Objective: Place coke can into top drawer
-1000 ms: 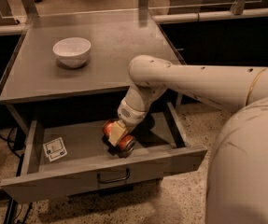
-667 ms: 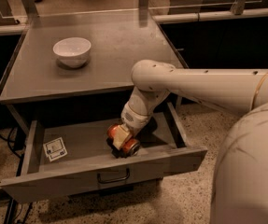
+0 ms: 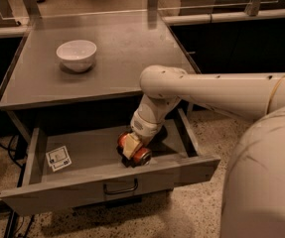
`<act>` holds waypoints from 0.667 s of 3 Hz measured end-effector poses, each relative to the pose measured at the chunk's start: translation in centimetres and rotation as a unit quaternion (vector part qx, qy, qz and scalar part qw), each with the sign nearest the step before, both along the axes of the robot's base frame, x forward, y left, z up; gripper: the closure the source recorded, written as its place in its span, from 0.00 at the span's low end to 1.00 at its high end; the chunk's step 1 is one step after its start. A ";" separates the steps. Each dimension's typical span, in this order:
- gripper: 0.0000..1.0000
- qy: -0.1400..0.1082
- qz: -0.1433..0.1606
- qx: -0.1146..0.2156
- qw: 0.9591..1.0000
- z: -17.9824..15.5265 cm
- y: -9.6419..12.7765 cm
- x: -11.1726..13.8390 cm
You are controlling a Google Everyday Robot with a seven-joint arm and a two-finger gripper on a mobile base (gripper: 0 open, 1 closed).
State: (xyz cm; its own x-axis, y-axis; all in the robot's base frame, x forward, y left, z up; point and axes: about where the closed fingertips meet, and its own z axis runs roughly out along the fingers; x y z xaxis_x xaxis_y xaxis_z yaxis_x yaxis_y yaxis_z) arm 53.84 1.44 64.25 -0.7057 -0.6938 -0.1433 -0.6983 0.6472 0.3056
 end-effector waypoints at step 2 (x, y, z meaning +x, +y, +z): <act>1.00 -0.005 0.011 0.007 1.000 -0.9 1.3 1.9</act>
Offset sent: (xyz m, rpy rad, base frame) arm 0.0330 0.0291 -0.0122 0.0424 -0.0226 0.0490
